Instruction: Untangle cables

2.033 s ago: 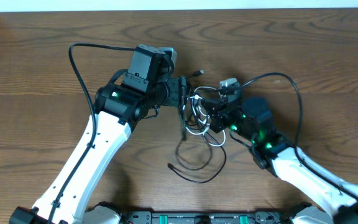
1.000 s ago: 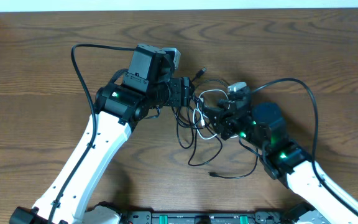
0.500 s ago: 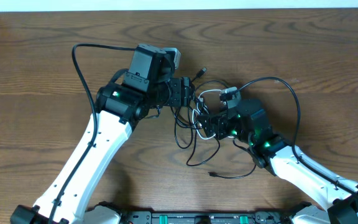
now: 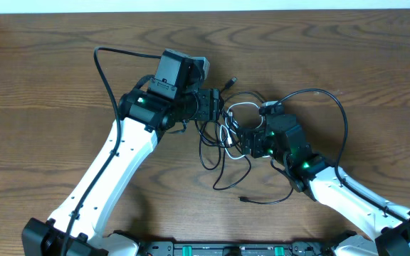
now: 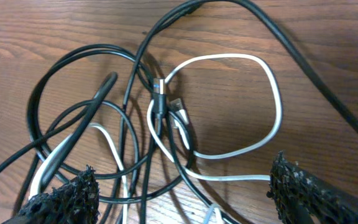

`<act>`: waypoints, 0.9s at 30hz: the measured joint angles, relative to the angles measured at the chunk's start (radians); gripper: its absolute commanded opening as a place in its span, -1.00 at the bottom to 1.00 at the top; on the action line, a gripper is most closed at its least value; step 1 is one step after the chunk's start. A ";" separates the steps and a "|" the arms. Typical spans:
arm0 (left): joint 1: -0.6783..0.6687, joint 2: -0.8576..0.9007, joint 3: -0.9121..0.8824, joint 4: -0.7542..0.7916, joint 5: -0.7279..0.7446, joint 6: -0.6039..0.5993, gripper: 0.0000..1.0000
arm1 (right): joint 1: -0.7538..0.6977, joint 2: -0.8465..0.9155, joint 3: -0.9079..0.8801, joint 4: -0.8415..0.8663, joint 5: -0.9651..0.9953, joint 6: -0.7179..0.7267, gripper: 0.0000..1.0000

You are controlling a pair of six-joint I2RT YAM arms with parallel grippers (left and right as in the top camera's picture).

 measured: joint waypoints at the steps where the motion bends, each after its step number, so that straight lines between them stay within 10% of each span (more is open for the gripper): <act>1: 0.000 0.000 0.000 0.000 0.000 0.000 0.40 | 0.000 0.000 0.000 -0.001 0.002 0.000 0.69; 18: 0.000 0.000 0.000 -0.002 0.000 0.000 0.40 | 0.109 0.038 0.000 0.296 -0.075 0.015 0.84; 27: 0.000 0.000 0.000 -0.008 0.000 0.000 0.40 | 0.110 0.039 0.000 0.185 -0.032 0.011 0.79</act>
